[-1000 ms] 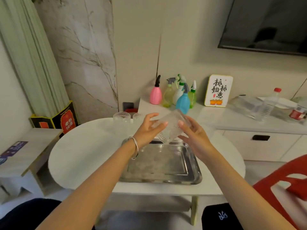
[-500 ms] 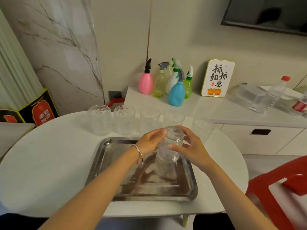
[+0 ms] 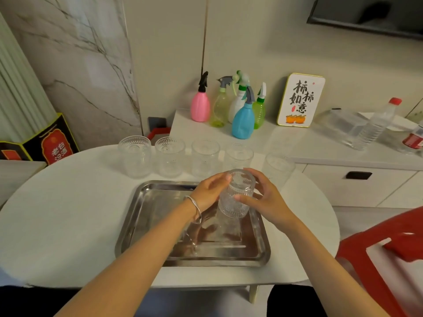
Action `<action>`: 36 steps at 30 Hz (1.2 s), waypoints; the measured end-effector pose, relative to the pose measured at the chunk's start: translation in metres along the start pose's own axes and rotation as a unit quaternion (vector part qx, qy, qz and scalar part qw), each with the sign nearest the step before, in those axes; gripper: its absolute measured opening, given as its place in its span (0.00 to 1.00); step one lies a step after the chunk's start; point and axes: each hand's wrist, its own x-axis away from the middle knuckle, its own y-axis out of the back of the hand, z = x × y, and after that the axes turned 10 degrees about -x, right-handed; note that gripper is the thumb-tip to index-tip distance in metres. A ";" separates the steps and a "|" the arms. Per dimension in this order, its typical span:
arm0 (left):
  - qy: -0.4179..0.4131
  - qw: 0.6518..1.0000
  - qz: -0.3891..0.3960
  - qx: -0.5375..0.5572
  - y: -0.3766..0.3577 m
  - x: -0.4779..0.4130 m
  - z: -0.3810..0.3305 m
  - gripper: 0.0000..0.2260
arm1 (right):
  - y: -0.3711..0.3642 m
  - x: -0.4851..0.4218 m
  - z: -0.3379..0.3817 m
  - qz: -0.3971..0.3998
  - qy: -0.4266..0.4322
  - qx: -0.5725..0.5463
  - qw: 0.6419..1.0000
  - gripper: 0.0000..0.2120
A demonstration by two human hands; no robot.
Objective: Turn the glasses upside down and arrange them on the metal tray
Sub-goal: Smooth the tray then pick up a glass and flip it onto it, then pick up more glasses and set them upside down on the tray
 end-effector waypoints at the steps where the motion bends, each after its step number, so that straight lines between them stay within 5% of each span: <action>1: 0.000 1.000 -0.007 -0.005 -0.001 0.000 -0.001 0.18 | 0.000 0.001 0.000 0.001 -0.001 -0.001 1.000 0.30; 7: -0.003 0.999 -0.037 -0.002 0.012 0.008 -0.011 0.13 | -0.007 0.005 0.008 -0.029 -0.007 0.022 0.999 0.31; 11: -0.051 0.995 -0.084 -0.020 0.061 0.022 -0.028 0.09 | -0.020 -0.005 0.029 -0.068 0.065 0.110 0.989 0.29; 17: -0.116 0.903 -0.411 -0.055 0.165 0.038 -0.025 0.10 | -0.093 -0.041 0.053 0.016 0.141 0.154 0.978 0.17; 23: 0.072 0.942 -0.295 -0.147 0.210 0.019 0.022 0.36 | -0.154 -0.065 0.034 0.057 0.108 0.135 0.983 0.16; 31: 0.000 0.949 -0.286 -0.130 0.217 0.000 0.041 0.32 | -0.166 -0.075 0.017 0.046 0.110 0.181 0.976 0.15; 36: -0.003 0.931 -0.363 -0.039 0.229 0.018 0.023 0.29 | -0.162 -0.071 0.029 0.072 0.109 0.170 0.977 0.19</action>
